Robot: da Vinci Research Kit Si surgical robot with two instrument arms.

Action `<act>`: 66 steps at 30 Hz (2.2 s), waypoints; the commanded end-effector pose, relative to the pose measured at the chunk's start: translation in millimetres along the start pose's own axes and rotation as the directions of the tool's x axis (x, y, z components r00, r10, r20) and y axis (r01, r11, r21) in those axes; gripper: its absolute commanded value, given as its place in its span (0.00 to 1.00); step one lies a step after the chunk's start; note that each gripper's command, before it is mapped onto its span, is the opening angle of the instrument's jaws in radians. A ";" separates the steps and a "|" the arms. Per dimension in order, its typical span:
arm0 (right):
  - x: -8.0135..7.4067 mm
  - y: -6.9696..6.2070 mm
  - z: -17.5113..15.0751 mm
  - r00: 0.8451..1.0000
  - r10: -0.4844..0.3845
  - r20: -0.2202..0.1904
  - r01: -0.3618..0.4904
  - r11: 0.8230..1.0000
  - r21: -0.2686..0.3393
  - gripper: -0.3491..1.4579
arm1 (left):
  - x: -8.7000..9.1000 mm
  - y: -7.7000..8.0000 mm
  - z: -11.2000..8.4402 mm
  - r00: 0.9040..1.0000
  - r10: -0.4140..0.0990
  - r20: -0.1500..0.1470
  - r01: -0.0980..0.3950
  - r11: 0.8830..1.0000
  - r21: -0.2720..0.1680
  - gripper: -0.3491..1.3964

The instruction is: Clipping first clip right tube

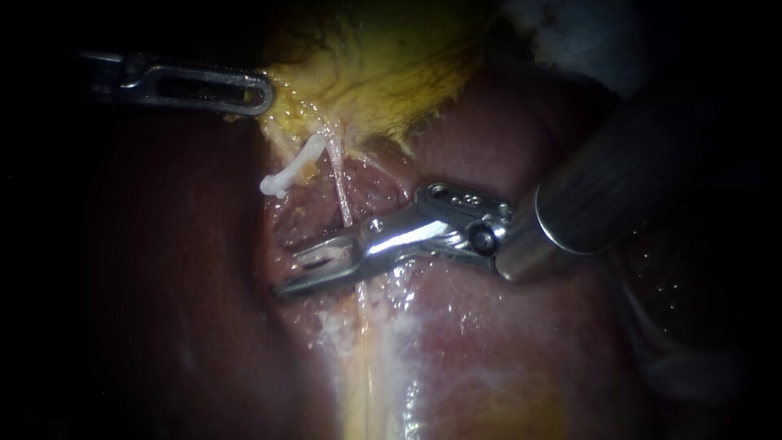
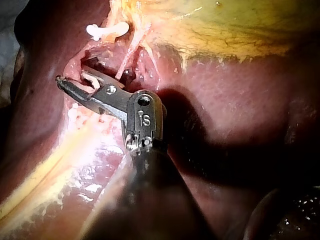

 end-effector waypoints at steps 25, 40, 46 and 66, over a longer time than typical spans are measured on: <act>0.4 2.0 -3.4 0.976 -0.165 0.143 0.198 0.945 -0.260 0.52 | 0.1 0.0 -0.2 1.000 0.000 0.000 0.000 1.000 0.000 0.00; 4.6 -4.0 -7.1 0.981 -0.176 0.083 0.181 0.981 -0.065 0.52 | 0.1 0.0 -0.3 1.000 0.001 0.000 -0.001 1.000 0.000 0.00; 3.5 -4.7 -7.6 0.982 -0.164 0.097 0.166 0.986 -0.011 0.52 | 0.2 0.0 -0.4 1.000 0.001 -0.001 -0.001 1.000 0.001 0.00; -4.4 1.0 -8.8 0.988 -0.078 0.130 0.081 0.997 -0.015 0.52 | 0.2 0.1 -0.7 1.000 0.001 -0.001 -0.001 1.000 0.003 0.00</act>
